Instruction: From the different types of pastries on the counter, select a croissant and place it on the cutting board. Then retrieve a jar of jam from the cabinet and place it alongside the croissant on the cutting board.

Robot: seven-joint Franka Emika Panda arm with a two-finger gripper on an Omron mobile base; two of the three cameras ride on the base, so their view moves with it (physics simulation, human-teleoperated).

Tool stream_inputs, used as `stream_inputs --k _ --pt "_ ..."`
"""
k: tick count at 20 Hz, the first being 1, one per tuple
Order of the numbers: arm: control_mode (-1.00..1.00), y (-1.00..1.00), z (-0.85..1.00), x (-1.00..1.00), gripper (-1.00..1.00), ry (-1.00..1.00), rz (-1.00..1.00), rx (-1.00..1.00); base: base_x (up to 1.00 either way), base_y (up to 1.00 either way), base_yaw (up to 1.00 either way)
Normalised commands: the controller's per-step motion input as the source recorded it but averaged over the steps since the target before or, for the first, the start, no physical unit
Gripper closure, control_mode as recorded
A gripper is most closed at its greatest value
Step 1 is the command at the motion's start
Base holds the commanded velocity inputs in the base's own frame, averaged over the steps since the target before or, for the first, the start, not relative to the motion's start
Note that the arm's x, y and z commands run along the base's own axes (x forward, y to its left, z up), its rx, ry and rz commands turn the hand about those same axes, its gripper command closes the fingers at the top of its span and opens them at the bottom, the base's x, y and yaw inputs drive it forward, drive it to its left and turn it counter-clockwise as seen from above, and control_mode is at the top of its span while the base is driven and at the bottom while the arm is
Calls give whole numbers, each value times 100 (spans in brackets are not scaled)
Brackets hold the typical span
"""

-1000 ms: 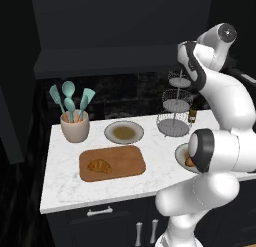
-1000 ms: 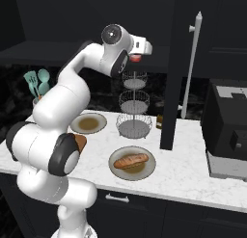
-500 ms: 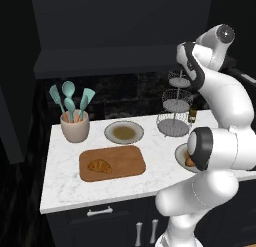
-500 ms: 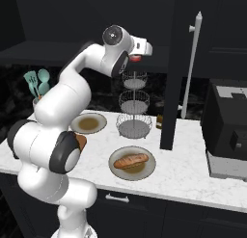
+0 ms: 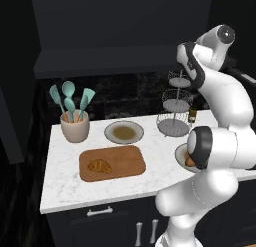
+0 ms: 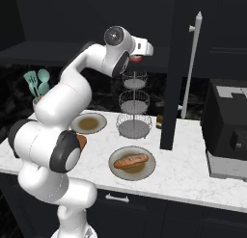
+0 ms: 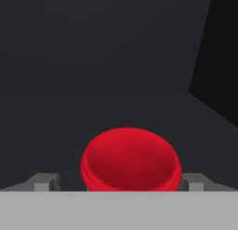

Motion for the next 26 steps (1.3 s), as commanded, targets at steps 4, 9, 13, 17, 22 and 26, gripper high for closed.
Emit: stream_inputs --k 4,9,13,17,22,26 --pt "-100 -2 0 5 -100 0 0 0 0 0 0" --pt "-100 -3 -31 0 -100 0 0 0 0 0 0" --pt "-100 -12 -15 1 -100 0 0 0 0 0 0" --pt "-100 -1 0 10 -100 0 0 0 0 0 0" --pt "-100 0 0 11 -100 0 0 0 0 0 0" --pt "-100 0 0 32 -100 0 0 0 0 0 0"
